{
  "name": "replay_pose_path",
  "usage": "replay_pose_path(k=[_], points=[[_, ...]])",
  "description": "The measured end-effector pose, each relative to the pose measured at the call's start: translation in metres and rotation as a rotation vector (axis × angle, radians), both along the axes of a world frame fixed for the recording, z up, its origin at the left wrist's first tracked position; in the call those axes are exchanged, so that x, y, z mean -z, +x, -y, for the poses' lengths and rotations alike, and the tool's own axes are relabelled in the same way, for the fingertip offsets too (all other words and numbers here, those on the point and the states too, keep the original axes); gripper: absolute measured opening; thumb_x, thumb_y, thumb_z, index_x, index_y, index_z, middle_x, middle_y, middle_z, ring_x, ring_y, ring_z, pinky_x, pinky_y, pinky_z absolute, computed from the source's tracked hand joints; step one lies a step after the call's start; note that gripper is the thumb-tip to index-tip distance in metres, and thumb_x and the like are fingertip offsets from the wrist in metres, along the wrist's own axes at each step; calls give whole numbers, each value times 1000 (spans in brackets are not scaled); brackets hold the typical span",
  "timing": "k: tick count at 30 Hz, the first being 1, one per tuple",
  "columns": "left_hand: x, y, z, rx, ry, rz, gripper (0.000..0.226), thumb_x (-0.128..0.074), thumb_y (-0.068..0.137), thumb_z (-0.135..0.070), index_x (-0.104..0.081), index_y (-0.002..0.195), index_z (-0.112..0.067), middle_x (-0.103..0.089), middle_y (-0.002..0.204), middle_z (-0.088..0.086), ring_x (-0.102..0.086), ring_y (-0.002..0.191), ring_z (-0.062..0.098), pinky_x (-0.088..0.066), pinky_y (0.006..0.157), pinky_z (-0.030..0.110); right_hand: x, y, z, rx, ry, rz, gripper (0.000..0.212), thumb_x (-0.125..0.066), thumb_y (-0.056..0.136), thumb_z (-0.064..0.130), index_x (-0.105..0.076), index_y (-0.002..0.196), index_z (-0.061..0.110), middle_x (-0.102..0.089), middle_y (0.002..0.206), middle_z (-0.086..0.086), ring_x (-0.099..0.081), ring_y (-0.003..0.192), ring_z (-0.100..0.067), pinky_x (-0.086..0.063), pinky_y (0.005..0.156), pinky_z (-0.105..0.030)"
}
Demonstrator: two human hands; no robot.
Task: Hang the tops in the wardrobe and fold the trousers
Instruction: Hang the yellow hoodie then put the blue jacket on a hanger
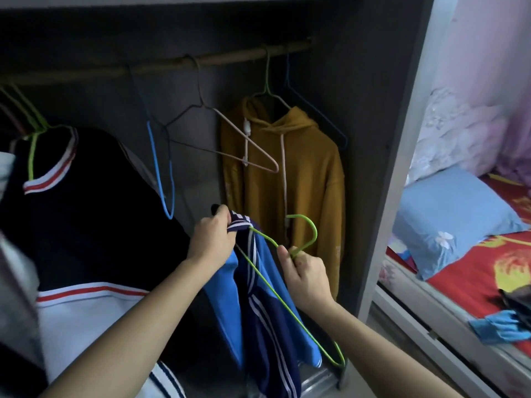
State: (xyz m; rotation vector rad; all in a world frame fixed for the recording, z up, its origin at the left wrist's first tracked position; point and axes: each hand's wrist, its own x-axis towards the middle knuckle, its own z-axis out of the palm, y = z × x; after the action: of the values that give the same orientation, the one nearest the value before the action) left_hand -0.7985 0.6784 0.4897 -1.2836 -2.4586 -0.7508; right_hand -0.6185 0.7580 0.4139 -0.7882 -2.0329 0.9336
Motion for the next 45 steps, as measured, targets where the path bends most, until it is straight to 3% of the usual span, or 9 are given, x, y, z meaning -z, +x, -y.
replay_pose_path(k=[8,16,20,23,26,29,33,39,45], points=[[-1,-20,12,-147,113,216,10,-62,76,-6,-57,75,-15,-62,67,5,-59,71,31,-40,60,30,2,6,10,-40,157,81,55,-43,102,50,-39,61,13,-43,47,-2,-43,45,-25,-38,51,-47],[-19,10,0,95,182,374,17,-66,79,-5,-58,77,-20,-54,60,-4,-50,55,9,-34,51,21,-1,-4,6,-14,-50,20,57,-46,101,49,-56,71,2,-57,57,-9,-54,55,-26,-45,57,-49],[-23,7,1,240,160,220,20,-71,77,-11,-69,96,-20,-58,75,-5,-54,68,12,-47,71,30,-15,-3,10,-35,-31,-210,57,-52,103,32,-38,56,3,-38,48,2,-34,46,-14,-29,48,-38],[-18,-3,5,243,54,-16,30,-59,81,-37,-75,102,-23,-59,106,-2,-48,107,22,-31,98,37,-18,2,8,-62,-17,-275,64,-51,100,39,-45,56,-6,-47,51,-15,-42,49,-33,-33,48,-45],[-28,-9,6,207,-101,-93,37,-38,82,-47,-68,85,-25,-66,92,-5,-55,101,20,-20,90,36,-23,4,0,-57,10,-267,62,-54,97,44,-54,57,-4,-50,49,-15,-45,49,-33,-36,47,-46],[-35,-13,7,183,-141,-75,40,-31,82,-45,-59,77,-18,-63,70,0,-59,83,26,-21,85,36,-35,7,-7,-133,81,-181,46,-51,99,42,-68,71,10,-56,53,3,-52,52,-15,-41,53,-38],[-40,-28,15,128,-146,13,43,-30,82,-47,-62,80,-17,-63,76,1,-58,87,29,-28,94,37,-24,22,-26,-174,145,45,38,-39,104,49,-64,93,23,-57,63,7,-58,60,-11,-42,56,-29],[-44,-14,11,119,-132,171,24,-41,96,-27,-55,81,-15,-60,84,5,-53,86,31,-34,76,36,-14,24,-36,37,172,23,40,-37,103,47,-43,68,28,-47,55,8,-49,52,-11,-35,50,-24],[-48,5,-2,194,-83,243,21,-38,97,-23,-58,89,-18,-61,85,0,-55,83,23,-40,71,35,-25,19,-44,44,296,18,45,-32,104,51,-59,82,22,-56,69,10,-55,63,-6,-41,55,-23]])
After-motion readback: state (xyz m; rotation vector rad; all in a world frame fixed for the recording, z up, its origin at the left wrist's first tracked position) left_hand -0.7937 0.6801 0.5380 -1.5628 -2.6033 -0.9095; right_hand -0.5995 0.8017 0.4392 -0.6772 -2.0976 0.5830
